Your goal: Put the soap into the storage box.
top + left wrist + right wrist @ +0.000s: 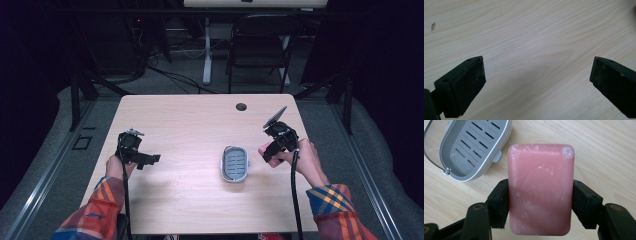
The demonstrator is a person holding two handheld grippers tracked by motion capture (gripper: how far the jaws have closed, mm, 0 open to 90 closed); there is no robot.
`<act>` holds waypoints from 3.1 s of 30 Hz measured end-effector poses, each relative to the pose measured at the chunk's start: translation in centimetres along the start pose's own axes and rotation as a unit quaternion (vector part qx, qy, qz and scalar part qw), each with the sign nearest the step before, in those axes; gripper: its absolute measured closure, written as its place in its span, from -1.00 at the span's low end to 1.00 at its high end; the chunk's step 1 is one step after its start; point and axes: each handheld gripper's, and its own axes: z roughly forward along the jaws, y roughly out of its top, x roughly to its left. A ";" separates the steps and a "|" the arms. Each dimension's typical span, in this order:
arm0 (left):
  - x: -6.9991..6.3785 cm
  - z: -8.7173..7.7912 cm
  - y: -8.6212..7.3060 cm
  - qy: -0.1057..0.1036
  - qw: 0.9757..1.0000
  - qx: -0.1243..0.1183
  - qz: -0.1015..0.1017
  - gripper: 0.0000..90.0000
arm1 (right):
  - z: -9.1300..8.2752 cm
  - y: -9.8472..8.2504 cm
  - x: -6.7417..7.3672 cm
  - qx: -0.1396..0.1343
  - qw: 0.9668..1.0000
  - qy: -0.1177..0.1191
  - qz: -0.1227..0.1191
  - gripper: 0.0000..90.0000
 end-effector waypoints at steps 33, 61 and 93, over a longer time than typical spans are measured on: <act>-0.3 0.3 0.3 0.000 1.000 0.002 0.011 -1.00 | -0.6 0.7 2.2 0.013 0.999 0.005 -0.032 -0.17; -0.4 0.3 0.3 -0.001 1.000 0.002 0.013 -1.00 | 1.9 4.4 6.0 0.047 0.996 -0.011 -0.070 -0.17; -0.5 0.3 0.4 -0.004 1.000 0.004 0.020 -1.00 | 3.9 7.3 8.2 0.081 0.993 -0.022 -0.081 -0.17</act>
